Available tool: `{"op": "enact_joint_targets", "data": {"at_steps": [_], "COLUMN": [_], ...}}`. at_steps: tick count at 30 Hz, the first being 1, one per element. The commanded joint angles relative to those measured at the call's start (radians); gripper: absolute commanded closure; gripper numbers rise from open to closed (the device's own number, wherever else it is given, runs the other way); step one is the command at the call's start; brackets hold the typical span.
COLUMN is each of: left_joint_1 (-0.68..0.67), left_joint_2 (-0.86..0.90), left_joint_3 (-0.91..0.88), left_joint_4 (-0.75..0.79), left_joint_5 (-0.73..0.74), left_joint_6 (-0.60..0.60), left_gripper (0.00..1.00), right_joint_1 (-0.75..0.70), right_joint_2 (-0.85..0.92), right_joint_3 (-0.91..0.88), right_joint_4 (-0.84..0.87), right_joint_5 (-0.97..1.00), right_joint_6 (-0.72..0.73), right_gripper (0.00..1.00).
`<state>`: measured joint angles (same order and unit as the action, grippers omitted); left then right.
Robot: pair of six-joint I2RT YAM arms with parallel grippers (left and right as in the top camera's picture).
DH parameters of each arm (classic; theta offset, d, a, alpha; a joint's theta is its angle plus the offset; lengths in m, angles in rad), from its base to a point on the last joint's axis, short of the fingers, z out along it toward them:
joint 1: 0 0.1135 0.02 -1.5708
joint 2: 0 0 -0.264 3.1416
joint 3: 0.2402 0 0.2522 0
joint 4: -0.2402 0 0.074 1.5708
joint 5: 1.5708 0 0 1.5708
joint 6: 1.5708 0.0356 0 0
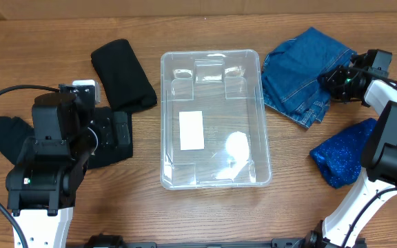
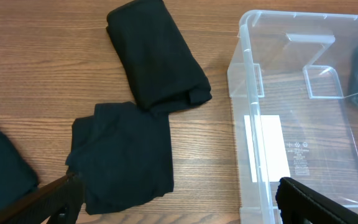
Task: Pack container
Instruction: 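Grasp the folded blue jeans with the right gripper, then lift the jeans and lower them into the clear container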
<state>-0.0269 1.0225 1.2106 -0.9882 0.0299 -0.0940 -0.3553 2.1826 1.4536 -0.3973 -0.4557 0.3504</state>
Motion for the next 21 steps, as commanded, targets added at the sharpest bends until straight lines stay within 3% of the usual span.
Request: {"op": "enact_joint_targets", "data": {"at_steps": [1, 14, 21], "left_joint_1": [-0.006, -0.006, -0.006], "left_joint_2": [0.005, 0.005, 0.005], "left_joint_3": [0.024, 0.024, 0.024], "left_joint_4": [0.001, 0.001, 0.001], "left_joint_5": [0.015, 0.014, -0.014], "left_joint_6": [0.027, 0.027, 0.027], "left_gripper": [0.00, 0.00, 0.00], "right_joint_1": [0.046, 0.046, 0.049], "right_joint_2": [-0.069, -0.365, -0.510], "right_joint_3": [0.051, 0.307, 0.423], "right_joint_4": [-0.033, -0.107, -0.288], "right_joint_5": [-0.001, -0.274, -0.465], "right_joint_6": [-0.003, -0.044, -0.149], "right_gripper": [0.96, 0.96, 0.96]}}
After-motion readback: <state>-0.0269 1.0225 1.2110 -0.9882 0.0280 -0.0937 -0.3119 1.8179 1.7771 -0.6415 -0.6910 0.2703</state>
